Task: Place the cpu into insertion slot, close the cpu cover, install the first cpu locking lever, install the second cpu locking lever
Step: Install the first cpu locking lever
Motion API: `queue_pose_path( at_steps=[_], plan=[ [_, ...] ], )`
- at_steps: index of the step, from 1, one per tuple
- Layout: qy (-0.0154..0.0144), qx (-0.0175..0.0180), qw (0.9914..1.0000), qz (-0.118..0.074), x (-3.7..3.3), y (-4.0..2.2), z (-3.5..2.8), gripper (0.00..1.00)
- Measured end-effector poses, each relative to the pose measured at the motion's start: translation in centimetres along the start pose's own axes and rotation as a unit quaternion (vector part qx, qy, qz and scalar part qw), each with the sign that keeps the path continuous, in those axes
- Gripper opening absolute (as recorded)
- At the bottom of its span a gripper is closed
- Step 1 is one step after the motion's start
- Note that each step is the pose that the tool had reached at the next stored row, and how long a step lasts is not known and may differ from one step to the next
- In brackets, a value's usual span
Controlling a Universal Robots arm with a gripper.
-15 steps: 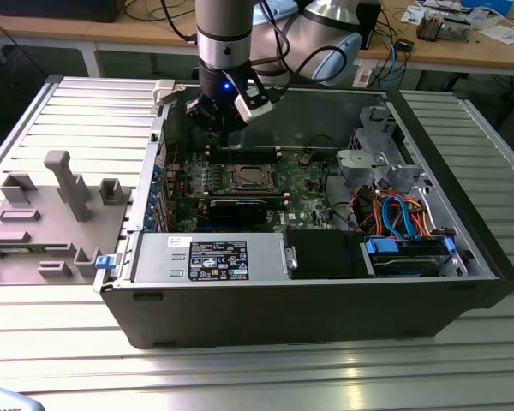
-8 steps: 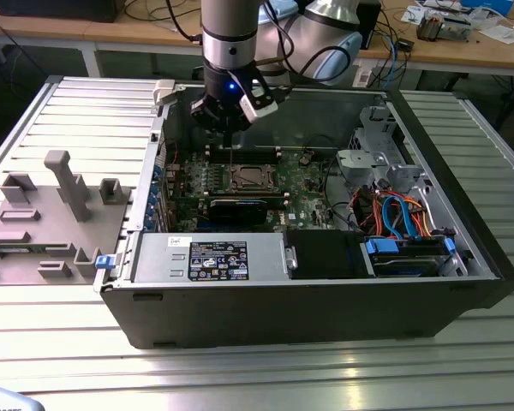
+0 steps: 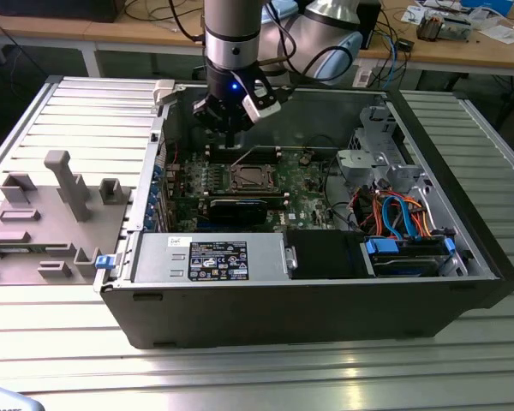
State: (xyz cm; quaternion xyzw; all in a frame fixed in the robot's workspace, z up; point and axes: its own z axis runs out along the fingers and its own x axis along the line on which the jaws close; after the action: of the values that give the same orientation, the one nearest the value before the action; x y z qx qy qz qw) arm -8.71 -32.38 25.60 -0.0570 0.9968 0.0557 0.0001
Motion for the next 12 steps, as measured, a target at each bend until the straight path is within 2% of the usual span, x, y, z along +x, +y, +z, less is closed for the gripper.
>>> queue_pose_path(
  at_steps=[12],
  plan=[
    [0.0002, 0.0, 1.0, 0.0, -0.32, -0.04, 0.0, 0.11]
  ],
)
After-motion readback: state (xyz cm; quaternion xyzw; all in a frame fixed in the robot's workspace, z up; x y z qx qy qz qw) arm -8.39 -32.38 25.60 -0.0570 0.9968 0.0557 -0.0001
